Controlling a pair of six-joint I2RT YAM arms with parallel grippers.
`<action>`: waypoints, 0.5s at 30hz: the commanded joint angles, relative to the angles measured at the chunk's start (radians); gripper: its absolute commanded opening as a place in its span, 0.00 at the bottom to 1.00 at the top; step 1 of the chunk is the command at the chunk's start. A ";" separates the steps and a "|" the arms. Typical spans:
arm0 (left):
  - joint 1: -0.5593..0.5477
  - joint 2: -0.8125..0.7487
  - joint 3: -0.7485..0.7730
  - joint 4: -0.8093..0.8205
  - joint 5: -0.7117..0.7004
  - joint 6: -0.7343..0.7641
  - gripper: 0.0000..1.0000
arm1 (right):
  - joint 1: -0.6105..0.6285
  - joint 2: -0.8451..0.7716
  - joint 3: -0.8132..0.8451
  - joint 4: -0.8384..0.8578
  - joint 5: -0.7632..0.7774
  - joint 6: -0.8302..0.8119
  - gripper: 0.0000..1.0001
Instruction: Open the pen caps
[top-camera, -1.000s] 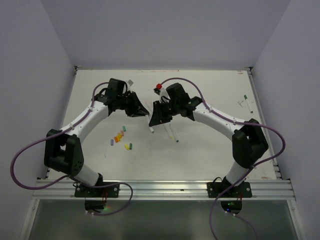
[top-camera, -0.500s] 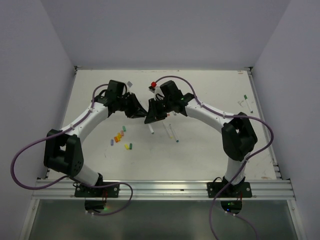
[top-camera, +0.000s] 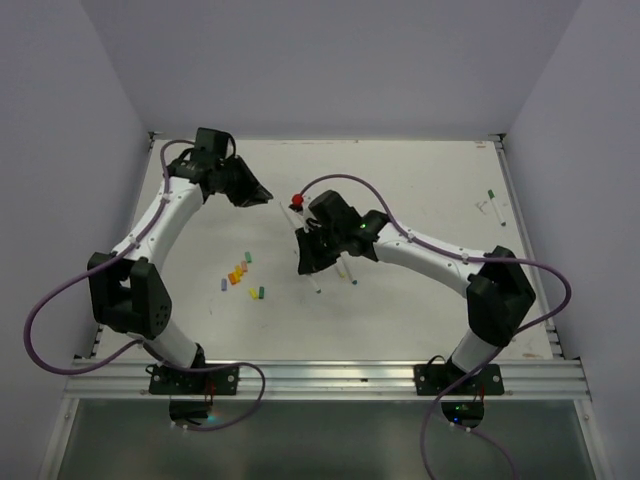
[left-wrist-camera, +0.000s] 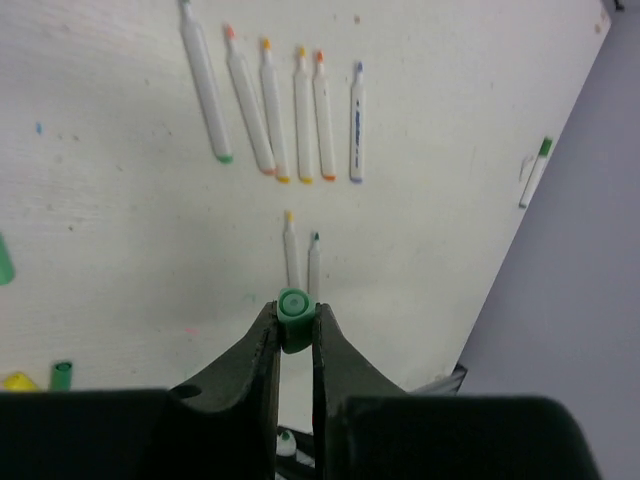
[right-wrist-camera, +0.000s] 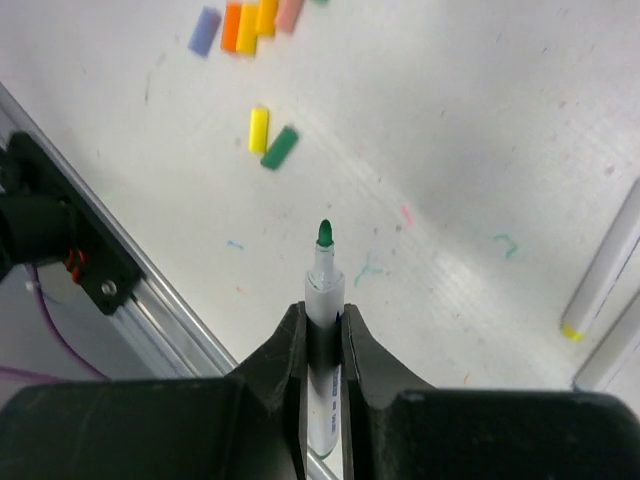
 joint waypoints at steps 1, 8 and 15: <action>0.042 0.026 0.105 -0.073 -0.113 -0.035 0.00 | 0.022 -0.073 -0.054 -0.090 0.114 -0.041 0.00; 0.024 0.010 0.041 -0.015 -0.021 0.075 0.00 | -0.076 -0.087 -0.028 -0.145 0.157 -0.029 0.00; -0.105 -0.062 -0.120 -0.047 -0.050 0.126 0.00 | -0.360 0.016 0.032 -0.211 0.118 -0.100 0.00</action>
